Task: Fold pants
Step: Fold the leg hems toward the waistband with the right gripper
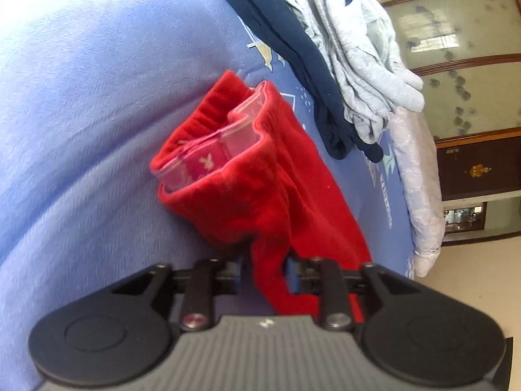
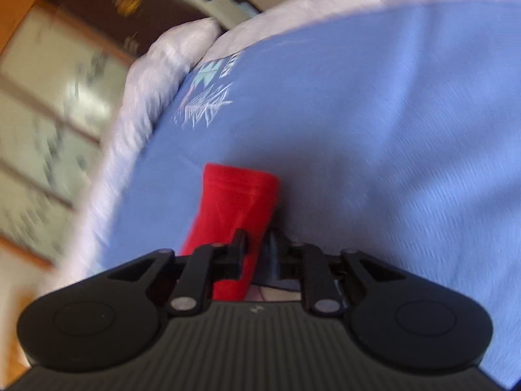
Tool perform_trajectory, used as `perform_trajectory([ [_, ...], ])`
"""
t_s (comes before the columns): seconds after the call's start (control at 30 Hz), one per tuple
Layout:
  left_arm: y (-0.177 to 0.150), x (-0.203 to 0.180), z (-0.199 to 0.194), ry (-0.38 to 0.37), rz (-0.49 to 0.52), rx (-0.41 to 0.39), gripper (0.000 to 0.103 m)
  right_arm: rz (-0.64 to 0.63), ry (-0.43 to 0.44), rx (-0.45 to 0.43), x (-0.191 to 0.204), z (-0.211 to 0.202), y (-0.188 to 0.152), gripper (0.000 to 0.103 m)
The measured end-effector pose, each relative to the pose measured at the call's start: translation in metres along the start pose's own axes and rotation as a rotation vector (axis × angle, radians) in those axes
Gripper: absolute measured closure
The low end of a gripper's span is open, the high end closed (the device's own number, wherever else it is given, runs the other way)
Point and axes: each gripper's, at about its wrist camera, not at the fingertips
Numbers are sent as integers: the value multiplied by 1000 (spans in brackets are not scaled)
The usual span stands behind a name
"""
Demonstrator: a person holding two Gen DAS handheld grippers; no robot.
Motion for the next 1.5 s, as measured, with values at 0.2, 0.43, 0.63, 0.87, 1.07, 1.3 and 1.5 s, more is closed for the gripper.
perform_trajectory([
  [0.2, -1, 11, -1, -41, -95, -44, 52, -67, 28, -25, 6, 1, -6, 54],
  [0.43, 11, 0, -4, -12, -78, -67, 87, -100, -7, 26, 36, 30, -1, 91],
  [0.63, 29, -44, -62, -63, 82, -91, 89, -194, 167, -28, 69, -65, 0, 91],
  [0.87, 34, -38, -118, 26, 187, -111, 88, -208, 253, -41, 47, -177, -9, 91],
  [1.07, -5, 34, -98, 75, 77, -26, 84, -209, 26, 0, -31, -149, -43, 91],
  [1.3, -25, 69, -122, -42, -37, -53, 75, -11, 12, 6, -74, -153, -45, 91],
  [1.5, -24, 48, -127, 8, 23, -101, 63, -134, 212, -52, -30, -173, -35, 91],
])
Point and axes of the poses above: each gripper's, at about its wrist camera, not at the fingertips, and z roughly the way its jaws point, x to its left, y to its top, and after that the axes turned 5 degrees about z, right-handed
